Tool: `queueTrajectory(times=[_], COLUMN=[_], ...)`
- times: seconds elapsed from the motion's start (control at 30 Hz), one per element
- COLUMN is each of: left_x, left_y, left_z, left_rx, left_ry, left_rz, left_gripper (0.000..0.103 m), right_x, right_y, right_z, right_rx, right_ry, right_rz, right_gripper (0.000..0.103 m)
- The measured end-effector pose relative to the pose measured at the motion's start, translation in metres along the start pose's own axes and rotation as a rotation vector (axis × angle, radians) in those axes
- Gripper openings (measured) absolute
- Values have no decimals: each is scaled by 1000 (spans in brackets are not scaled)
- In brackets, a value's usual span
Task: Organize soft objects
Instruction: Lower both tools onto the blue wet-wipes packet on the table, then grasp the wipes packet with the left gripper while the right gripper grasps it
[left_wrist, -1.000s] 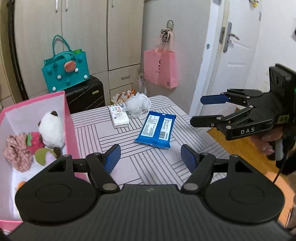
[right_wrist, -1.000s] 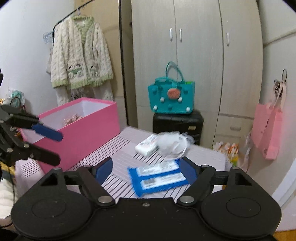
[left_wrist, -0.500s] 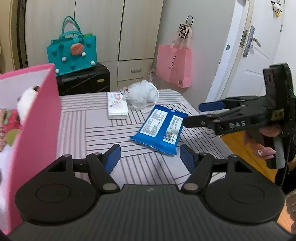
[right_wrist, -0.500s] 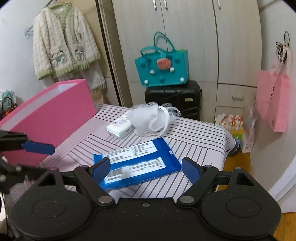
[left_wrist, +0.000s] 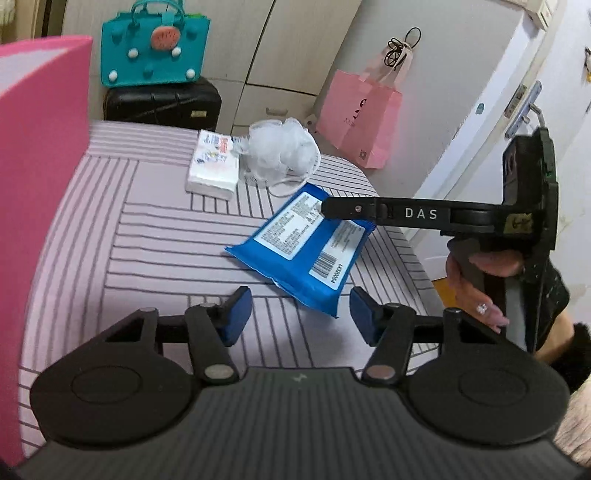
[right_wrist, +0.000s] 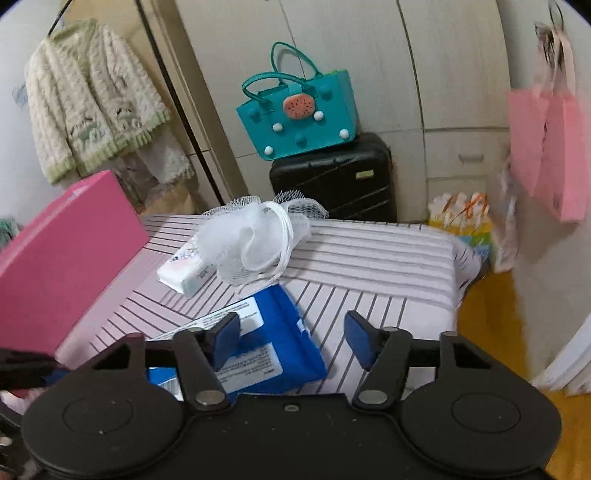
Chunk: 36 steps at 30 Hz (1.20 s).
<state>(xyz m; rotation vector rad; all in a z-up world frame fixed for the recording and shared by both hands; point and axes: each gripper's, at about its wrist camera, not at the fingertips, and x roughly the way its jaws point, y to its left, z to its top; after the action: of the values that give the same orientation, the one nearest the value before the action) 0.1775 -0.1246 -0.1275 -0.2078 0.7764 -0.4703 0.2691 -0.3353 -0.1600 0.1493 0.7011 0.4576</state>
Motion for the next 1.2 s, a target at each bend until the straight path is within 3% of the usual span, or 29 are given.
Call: queueTrajectory(times=[0.13, 0.3, 0.47, 0.63, 0.77, 0.87, 1.03, 1.2], left_x=[4, 7, 6, 5, 8, 13, 19, 16], left_y=[2, 11, 21, 11, 12, 12, 13, 7], left_z=[-3, -4, -2, 4, 13, 20, 17, 13], left_rx=[-59, -120, -149, -53, -57, -57, -74, -63], left_ry=[-26, -43, -23, 0, 31, 28, 15, -2], left_rz=[-37, -34, -33, 50, 59, 81, 80, 78], left_gripper=[44, 32, 32, 36, 40, 39, 30, 28], right_x=[-7, -22, -33, -35, -29, -26, -27, -28], right_y=[-4, 6, 21, 22, 15, 17, 31, 49], right_z=[-8, -23, -29, -30, -28, -32, -38, -41], right_rx=[60, 64, 28, 42, 96, 111, 83, 78], right_ry=[9, 14, 34, 34, 30, 24, 3, -21], right_rz=[70, 75, 31, 7, 26, 48, -1, -62], right_gripper=[37, 25, 25, 31, 38, 39, 39, 37])
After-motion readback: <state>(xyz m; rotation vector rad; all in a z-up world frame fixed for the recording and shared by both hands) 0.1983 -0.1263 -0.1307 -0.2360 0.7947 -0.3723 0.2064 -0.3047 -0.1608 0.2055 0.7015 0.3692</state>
